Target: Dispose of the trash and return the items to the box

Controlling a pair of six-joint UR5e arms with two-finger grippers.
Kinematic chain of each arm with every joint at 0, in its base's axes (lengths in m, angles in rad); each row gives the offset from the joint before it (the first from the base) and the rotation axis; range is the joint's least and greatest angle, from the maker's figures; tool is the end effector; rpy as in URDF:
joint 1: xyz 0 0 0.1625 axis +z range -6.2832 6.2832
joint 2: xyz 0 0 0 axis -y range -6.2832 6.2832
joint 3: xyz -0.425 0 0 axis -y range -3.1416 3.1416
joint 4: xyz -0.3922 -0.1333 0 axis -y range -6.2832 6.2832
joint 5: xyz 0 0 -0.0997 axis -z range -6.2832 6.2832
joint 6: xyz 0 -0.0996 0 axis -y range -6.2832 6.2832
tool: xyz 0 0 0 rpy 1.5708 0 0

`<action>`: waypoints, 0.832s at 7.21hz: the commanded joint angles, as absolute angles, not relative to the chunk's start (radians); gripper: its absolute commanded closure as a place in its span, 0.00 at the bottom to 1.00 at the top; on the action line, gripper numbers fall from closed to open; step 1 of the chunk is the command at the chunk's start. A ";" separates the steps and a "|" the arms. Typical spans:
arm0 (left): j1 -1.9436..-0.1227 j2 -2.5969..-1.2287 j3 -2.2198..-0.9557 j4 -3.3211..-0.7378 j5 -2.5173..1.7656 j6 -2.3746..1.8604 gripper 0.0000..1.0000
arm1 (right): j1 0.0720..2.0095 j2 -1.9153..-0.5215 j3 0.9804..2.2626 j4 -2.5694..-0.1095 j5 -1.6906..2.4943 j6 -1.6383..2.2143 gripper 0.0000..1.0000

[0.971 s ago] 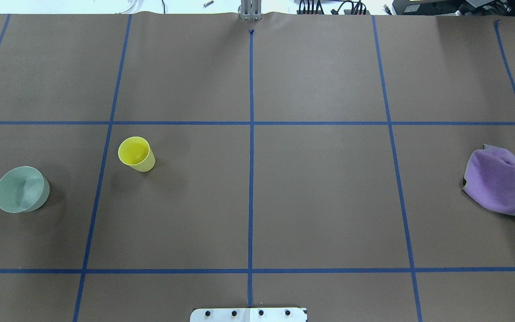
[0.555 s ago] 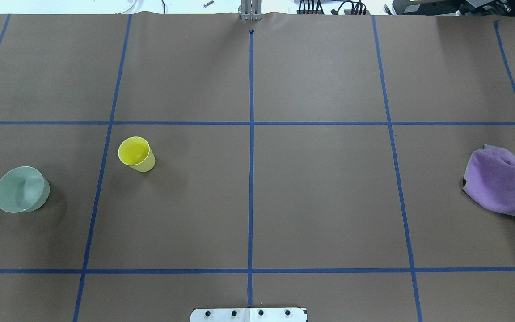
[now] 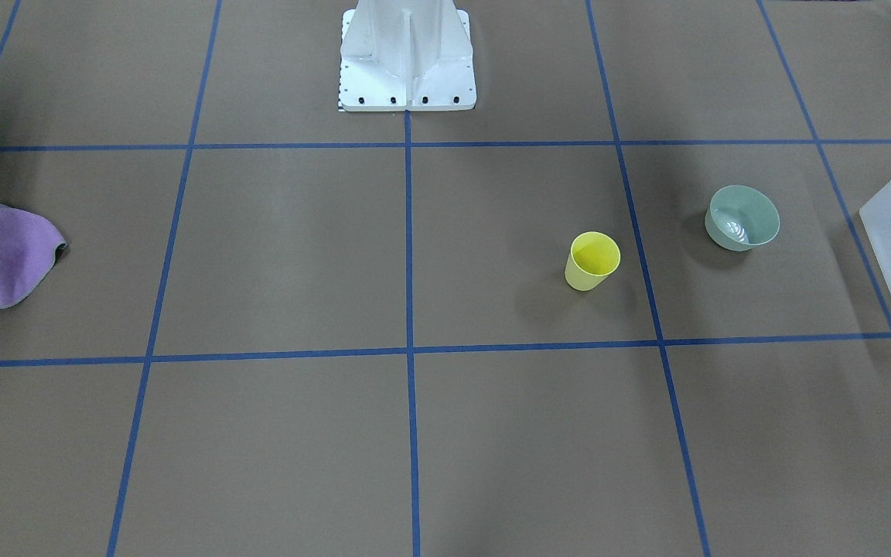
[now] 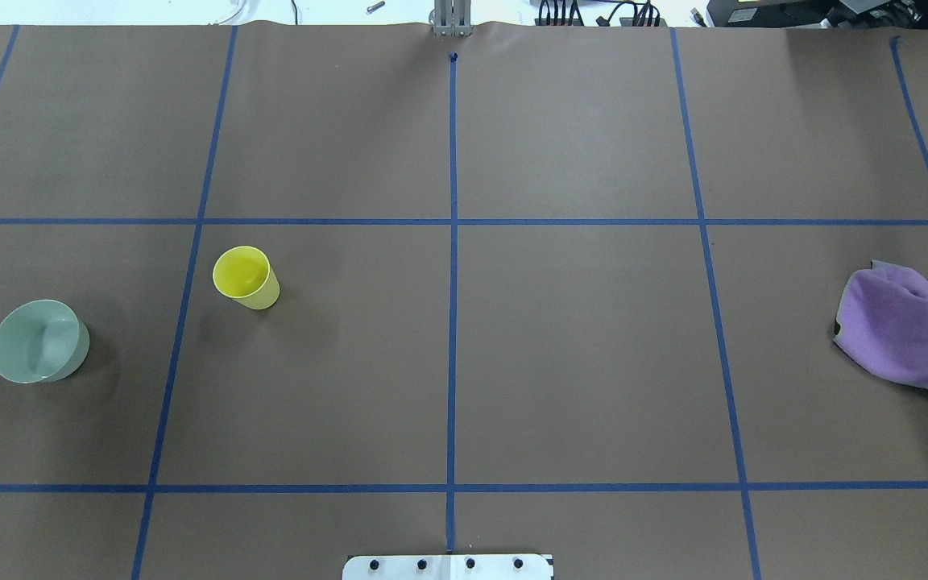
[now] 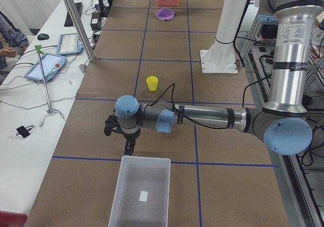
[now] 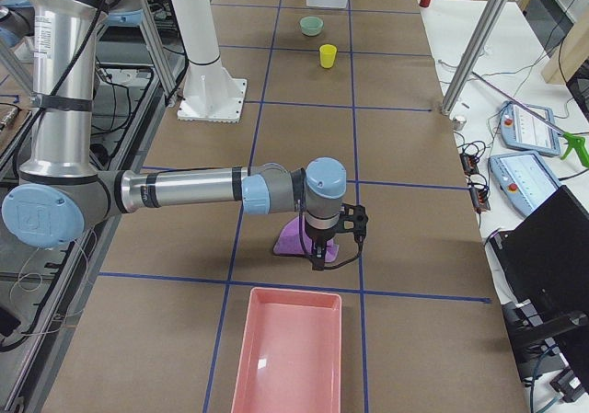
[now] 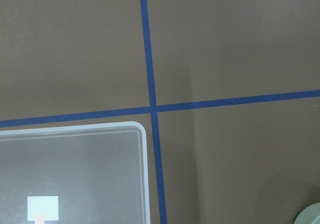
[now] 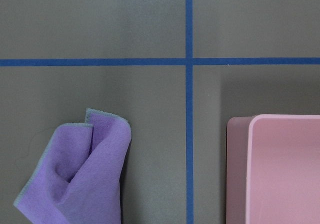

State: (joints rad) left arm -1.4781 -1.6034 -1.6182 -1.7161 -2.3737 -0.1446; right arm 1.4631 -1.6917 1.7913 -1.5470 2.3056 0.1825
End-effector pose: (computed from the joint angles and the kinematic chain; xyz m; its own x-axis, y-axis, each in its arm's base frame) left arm -0.0135 -0.5209 0.6011 0.6827 0.0821 -0.7261 0.0082 0.9927 0.1200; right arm 0.0181 -0.4516 0.6065 0.7361 0.0200 0.6766 -0.0274 0.9996 0.0003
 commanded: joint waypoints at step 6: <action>-0.883 -1.773 -1.896 -1.726 -2.205 -0.943 0.02 | 1.454 -1.689 1.799 -1.543 2.333 0.192 0.00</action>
State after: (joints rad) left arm -0.9626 -1.7263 -1.8942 -1.7278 -2.2455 -0.8414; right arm 1.4574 -1.6892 1.8007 -1.5419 2.3237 0.1916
